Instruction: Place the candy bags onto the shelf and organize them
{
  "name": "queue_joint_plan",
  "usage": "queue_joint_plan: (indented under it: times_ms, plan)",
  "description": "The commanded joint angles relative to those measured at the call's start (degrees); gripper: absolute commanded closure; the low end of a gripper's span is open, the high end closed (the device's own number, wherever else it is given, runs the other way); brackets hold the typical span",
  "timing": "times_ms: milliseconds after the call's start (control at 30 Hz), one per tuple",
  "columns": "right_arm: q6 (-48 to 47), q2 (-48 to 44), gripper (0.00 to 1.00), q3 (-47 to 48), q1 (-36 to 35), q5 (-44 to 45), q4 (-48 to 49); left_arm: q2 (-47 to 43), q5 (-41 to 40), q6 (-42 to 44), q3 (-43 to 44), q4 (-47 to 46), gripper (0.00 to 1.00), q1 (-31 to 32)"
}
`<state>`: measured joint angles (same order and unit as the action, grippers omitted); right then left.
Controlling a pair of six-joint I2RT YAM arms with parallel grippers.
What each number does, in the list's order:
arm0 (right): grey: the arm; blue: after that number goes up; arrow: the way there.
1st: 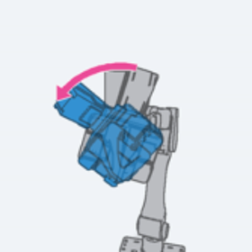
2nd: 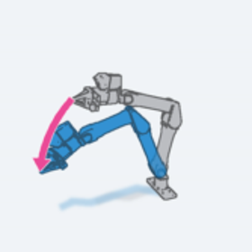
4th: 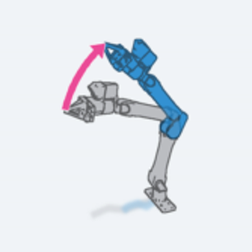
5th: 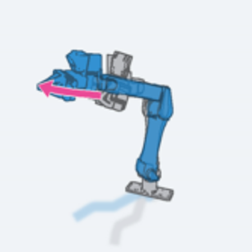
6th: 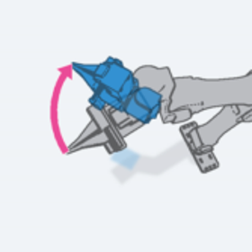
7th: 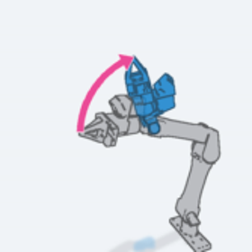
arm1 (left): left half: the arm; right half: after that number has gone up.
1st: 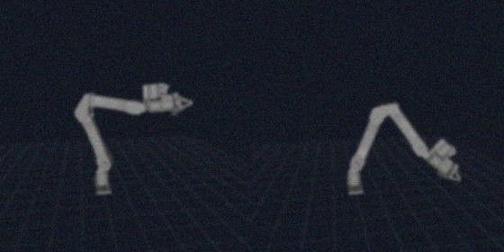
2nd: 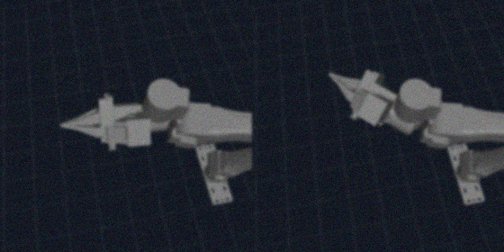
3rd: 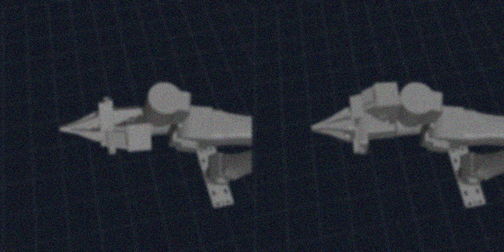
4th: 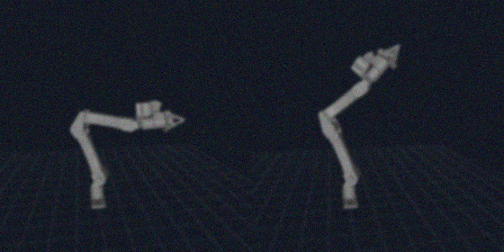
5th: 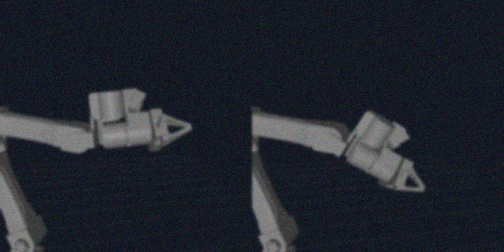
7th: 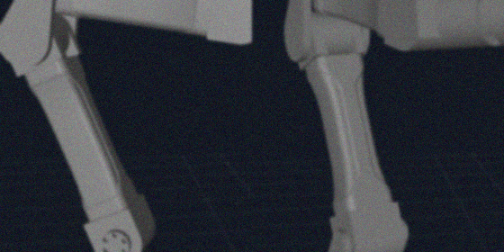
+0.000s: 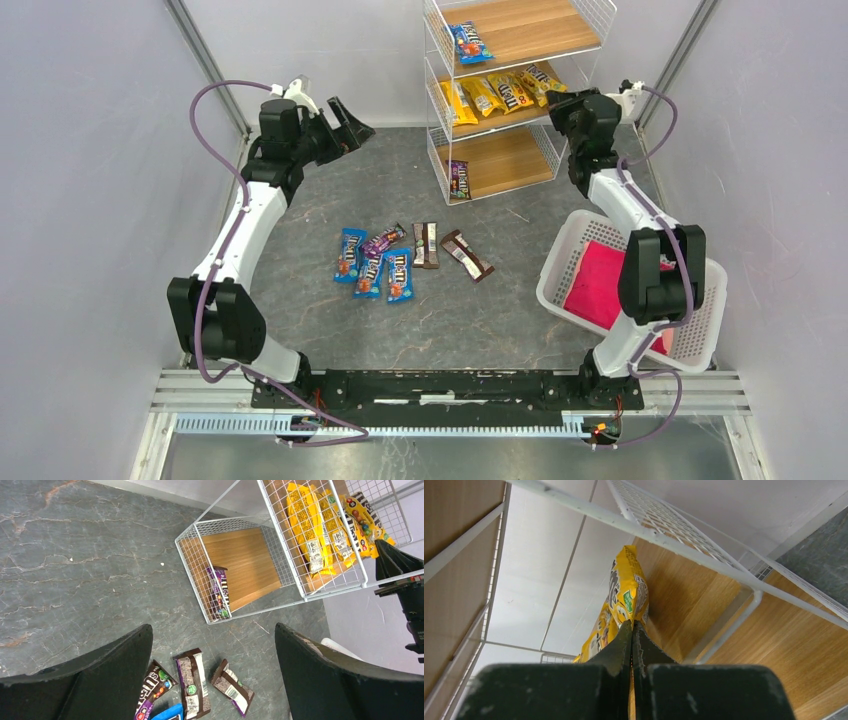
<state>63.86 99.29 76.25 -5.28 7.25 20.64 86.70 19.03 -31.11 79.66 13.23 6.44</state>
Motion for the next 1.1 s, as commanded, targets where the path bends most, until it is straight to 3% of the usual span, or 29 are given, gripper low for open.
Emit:
queue_joint_plan:
  times_ms: [0, 467, 733, 900, 1067]
  plan:
    - [1.14, 1.84, 1.00, 4.41, -0.50, 0.95, -0.41, 0.71, 1.23, -2.37, 0.35, -2.03, 0.03, -0.41]
    - [-0.59, 3.17, 0.78, 5.56, -1.68, 0.97, -0.87, 0.81, 1.76, -2.45, 0.45, -2.01, 0.03, -0.72]
    - [-3.99, -1.91, 0.53, 1.76, -1.42, 2.44, -2.78, 1.00, 1.67, -2.46, 0.44, -2.06, 0.03, -0.72]
    - [-6.82, -11.44, 0.34, -7.49, -0.49, 0.69, -2.45, 1.19, 1.63, -2.37, 0.43, -2.01, 0.03, -0.70]
    - [-16.10, -25.14, 0.18, -22.07, -1.69, -2.57, -1.55, 0.96, 2.00, -2.59, 0.51, -2.12, 0.03, -0.69]
